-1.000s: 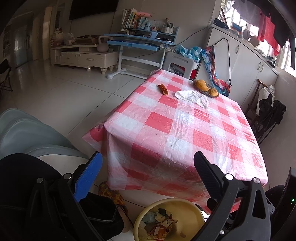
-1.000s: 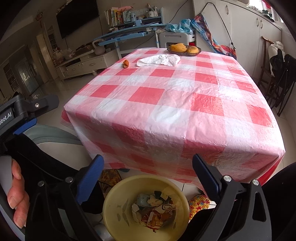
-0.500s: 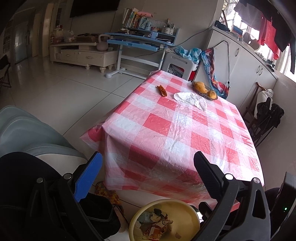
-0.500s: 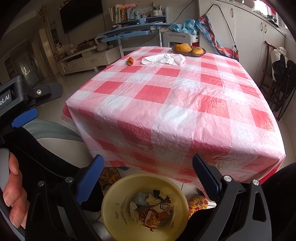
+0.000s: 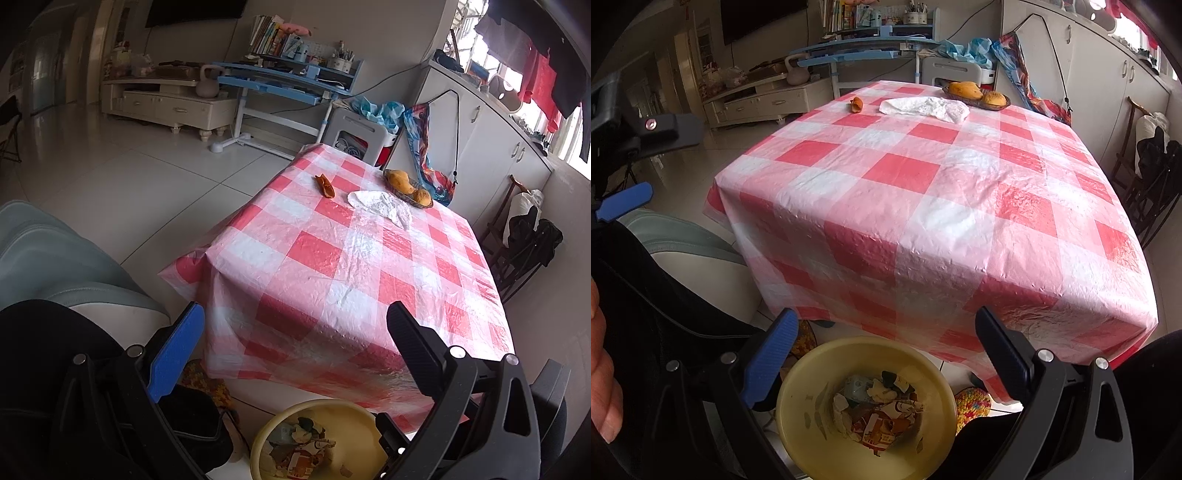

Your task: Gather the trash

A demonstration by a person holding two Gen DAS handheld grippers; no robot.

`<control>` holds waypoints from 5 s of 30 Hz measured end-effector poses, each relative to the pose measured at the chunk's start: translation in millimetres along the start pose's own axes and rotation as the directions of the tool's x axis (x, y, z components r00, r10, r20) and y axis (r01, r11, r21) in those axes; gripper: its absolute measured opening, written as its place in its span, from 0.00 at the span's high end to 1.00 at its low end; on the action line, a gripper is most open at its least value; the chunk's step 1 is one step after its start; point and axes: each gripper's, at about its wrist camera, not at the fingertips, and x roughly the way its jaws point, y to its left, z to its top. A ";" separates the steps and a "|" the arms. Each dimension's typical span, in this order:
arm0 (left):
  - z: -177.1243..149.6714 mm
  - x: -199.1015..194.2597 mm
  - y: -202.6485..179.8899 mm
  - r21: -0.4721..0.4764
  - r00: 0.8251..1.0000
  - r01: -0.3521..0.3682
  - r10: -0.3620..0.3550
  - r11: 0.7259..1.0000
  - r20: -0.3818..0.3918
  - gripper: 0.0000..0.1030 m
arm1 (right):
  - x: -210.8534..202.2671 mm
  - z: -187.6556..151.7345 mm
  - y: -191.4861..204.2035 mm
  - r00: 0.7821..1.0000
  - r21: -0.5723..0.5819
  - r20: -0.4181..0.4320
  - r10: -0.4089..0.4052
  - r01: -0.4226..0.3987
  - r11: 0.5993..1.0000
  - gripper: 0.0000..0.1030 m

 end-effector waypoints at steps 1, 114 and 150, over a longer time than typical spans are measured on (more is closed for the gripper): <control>-0.3 -0.4 0.5 0.002 1.000 -0.001 0.001 1.000 0.001 0.07 | 0.6 -0.2 0.5 1.000 -0.005 -0.002 -0.003 0.003 1.000 0.10; 49.7 18.2 -36.1 0.259 0.981 0.191 -0.196 0.947 -0.006 0.86 | -11.1 104.4 -94.1 0.923 0.144 0.221 0.316 -0.351 0.925 0.89; 2.4 -27.7 -27.1 0.258 0.977 0.206 -0.213 0.944 0.000 0.86 | -31.7 31.7 -74.2 0.947 0.144 0.149 0.283 -0.304 0.942 0.89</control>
